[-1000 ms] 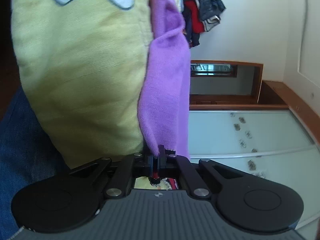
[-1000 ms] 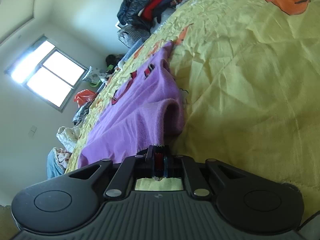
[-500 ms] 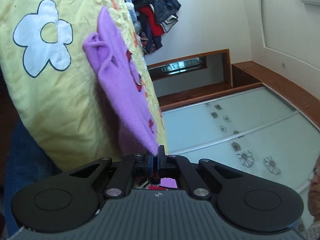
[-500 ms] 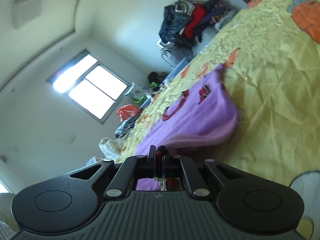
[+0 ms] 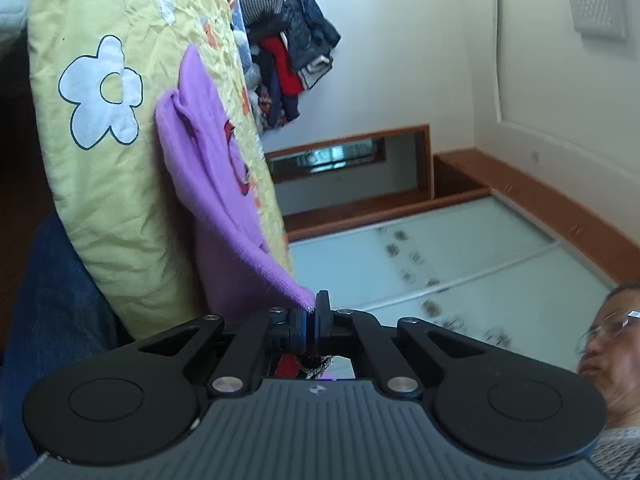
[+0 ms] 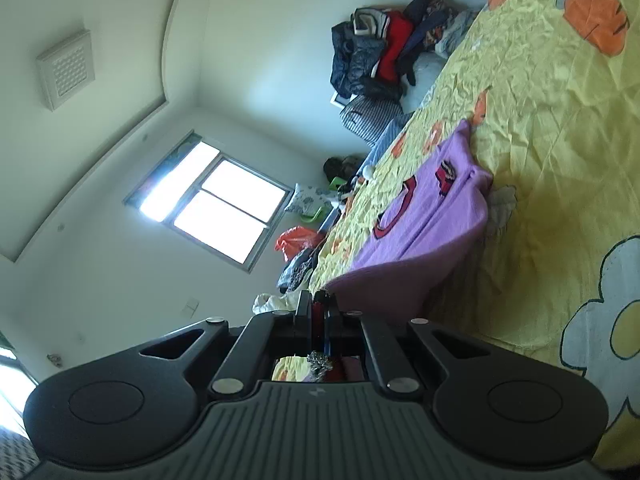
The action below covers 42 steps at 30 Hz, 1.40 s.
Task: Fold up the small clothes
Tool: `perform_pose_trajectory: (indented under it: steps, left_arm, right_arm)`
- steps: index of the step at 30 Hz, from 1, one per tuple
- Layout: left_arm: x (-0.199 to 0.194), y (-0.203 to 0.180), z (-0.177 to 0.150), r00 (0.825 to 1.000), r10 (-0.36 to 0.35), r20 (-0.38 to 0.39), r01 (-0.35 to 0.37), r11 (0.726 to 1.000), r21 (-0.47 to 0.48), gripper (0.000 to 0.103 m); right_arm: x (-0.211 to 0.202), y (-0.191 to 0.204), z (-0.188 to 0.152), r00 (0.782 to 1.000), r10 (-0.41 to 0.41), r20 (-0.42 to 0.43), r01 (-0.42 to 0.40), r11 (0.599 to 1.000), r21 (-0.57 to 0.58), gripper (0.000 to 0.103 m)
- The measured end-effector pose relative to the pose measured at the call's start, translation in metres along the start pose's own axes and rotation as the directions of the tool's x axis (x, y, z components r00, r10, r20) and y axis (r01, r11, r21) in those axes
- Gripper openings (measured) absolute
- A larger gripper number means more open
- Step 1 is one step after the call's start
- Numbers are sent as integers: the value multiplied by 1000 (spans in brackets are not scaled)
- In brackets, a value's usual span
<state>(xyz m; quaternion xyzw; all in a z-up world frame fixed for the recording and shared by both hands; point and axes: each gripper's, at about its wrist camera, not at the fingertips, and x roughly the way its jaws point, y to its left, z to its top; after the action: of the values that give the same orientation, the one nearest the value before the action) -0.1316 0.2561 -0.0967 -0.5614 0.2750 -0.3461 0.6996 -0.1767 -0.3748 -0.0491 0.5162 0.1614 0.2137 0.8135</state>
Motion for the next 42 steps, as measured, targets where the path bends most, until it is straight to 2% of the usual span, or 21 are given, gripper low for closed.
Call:
perform_pose_trajectory:
  steps: [4,7,8,11,13,17,24,29,31,33,35,36,37,38,40,41,42]
  left_arm:
    - [-1,-2,7,999,-26,34,26,999,-23,2]
    - [0,3,13,997,-19,69,24,998,-64,2]
    - [-2,2,14,997,-19,76,24,998,-64,2]
    - [-4,-3,18,996,-23,83,28,998,-63,2]
    - [1,-1,22,995,-38,89,45,996,-79,2]
    - [21,0,42,996,-25,90,33,995,-93,2]
    - [84,17,105,990,5,140,9,996,-94,2]
    - [141,42,153,988,75,133,-58,991,-124,2]
    - [158,50,170,985,108,137,-88,986,-144,2]
    - [173,58,184,983,126,132,-104,981,-164,2]
    - [185,64,192,983,135,128,-113,980,-165,2]
    - [190,66,195,982,148,120,-127,978,-167,2]
    - [194,68,197,982,152,112,-132,977,-169,2]
    - [197,69,197,983,155,102,-137,976,-167,2]
    - [198,70,198,981,169,90,-155,976,-153,2]
    - [197,72,197,982,168,88,-153,976,-155,2]
    - [196,74,196,982,168,90,-152,975,-162,2]
  right_arm:
    - [1,-1,11,999,9,32,-10,999,37,5]
    - [3,-6,12,999,33,33,-35,997,68,5]
    - [2,-1,9,998,52,29,-54,996,67,5]
    - [6,9,1,999,44,-18,-43,997,61,5]
    - [12,1,5,999,39,-4,-39,996,86,5]
    - [32,-29,25,999,16,45,-25,981,195,5]
    - [96,-72,84,999,-36,25,30,979,200,5]
    - [149,-119,120,995,-102,-3,98,958,270,5]
    - [164,-139,134,994,-110,12,101,943,316,5]
    - [177,-150,148,991,-129,24,115,941,317,5]
    - [193,-156,157,992,-122,-11,119,942,314,5]
    - [203,-150,160,990,-119,-71,133,961,243,5]
    - [212,-134,162,976,-172,-135,186,978,94,6]
    - [222,-117,159,951,-256,-175,247,966,-71,9]
    - [240,-87,146,898,-378,-226,279,886,-371,23]
    - [247,-77,139,881,-427,-206,286,825,-488,49]
    - [250,-70,132,873,-449,-189,274,773,-573,77]
